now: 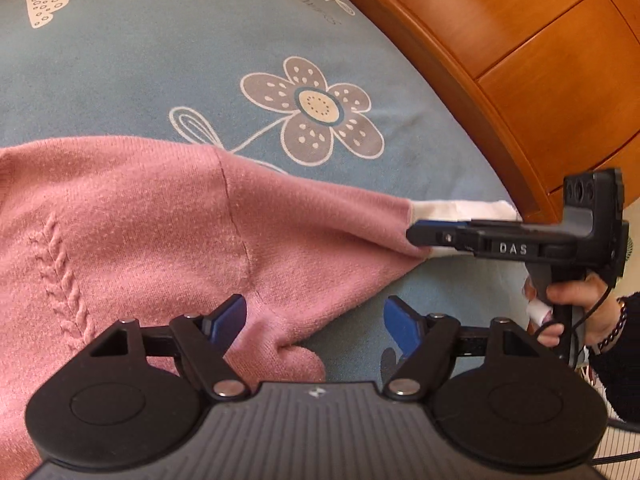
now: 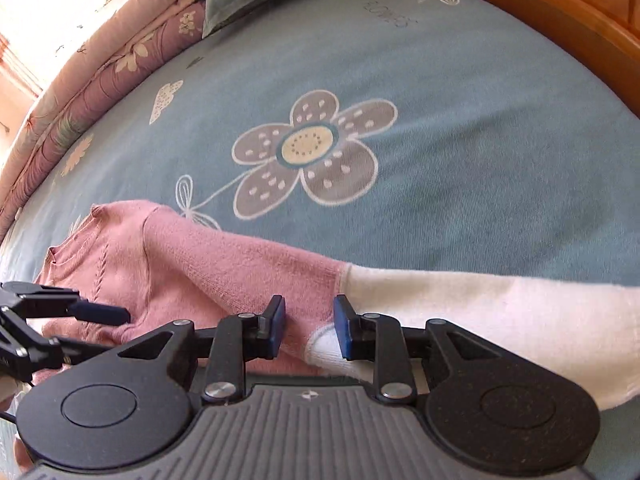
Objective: Fold clothes
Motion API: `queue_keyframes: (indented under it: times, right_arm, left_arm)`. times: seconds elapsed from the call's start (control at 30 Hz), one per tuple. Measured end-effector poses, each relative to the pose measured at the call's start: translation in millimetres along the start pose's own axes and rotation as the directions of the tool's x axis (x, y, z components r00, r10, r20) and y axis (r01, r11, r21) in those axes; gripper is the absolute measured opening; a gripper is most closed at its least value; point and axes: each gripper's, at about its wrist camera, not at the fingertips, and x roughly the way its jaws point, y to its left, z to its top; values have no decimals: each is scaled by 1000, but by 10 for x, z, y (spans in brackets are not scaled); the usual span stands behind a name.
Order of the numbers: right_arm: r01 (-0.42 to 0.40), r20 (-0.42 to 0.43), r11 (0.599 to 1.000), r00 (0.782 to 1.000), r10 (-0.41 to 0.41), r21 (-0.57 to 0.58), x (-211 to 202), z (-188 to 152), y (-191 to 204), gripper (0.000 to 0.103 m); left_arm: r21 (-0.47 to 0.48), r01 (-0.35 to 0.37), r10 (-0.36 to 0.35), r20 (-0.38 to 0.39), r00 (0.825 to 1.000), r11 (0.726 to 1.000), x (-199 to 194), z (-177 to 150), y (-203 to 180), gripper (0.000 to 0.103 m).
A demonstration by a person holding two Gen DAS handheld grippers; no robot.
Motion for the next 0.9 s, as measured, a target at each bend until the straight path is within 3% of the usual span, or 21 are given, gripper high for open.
queue_keyframes:
  times: [0.13, 0.3, 0.43, 0.53, 0.7, 0.77, 0.9]
  right_arm:
    - [-8, -15, 1000, 1000, 9, 24, -82, 71, -17, 31]
    - [19, 52, 990, 999, -12, -138, -93, 419, 125, 33]
    - [0, -3, 969, 1000, 0, -247, 135, 536, 158, 37]
    - [-11, -68, 931, 998, -15, -365, 306, 430, 238, 47]
    - [16, -51, 864, 998, -48, -503, 356, 295, 339, 49]
    - [22, -70, 837, 995, -72, -547, 358, 287, 424, 47]
    - [-10, -138, 804, 986, -90, -594, 373, 288, 569, 14]
  left_arm:
    - [6, -15, 15, 48, 999, 1000, -53, 210, 111, 75]
    - [63, -33, 27, 89, 996, 997, 68, 500, 94, 75]
    - [96, -27, 19, 80, 997, 995, 188, 546, 31, 75]
    - [121, -28, 22, 47, 999, 992, 252, 449, 16, 75]
    - [157, -46, 45, 15, 999, 987, 248, 264, -8, 75]
    - [149, -47, 47, 7, 999, 988, 207, 217, 0, 75]
    - [139, -57, 57, 3, 998, 989, 131, 152, 28, 75]
